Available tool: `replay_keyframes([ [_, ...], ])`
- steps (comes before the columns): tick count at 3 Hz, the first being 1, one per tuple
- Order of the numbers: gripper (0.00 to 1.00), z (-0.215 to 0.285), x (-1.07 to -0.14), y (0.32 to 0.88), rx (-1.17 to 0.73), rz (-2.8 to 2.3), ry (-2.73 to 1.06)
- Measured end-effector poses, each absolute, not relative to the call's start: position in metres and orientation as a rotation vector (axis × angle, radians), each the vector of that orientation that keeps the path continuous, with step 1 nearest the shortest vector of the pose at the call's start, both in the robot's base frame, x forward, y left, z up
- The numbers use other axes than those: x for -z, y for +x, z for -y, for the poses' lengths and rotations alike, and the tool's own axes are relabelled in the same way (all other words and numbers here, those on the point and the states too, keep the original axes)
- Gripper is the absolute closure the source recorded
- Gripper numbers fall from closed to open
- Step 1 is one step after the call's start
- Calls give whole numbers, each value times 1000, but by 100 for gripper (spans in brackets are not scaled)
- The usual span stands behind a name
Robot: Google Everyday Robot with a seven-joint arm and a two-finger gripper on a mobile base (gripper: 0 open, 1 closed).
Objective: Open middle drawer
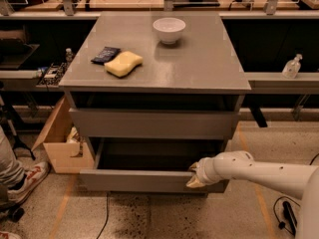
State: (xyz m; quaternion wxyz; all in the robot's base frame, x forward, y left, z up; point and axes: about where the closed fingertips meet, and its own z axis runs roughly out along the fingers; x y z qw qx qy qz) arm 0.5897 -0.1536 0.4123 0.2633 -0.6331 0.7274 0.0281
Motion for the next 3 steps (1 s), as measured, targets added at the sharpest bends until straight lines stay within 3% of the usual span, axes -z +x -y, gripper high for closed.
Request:
replay_keyframes([
  [3, 100, 163, -413, 563, -91, -2020, -1661],
])
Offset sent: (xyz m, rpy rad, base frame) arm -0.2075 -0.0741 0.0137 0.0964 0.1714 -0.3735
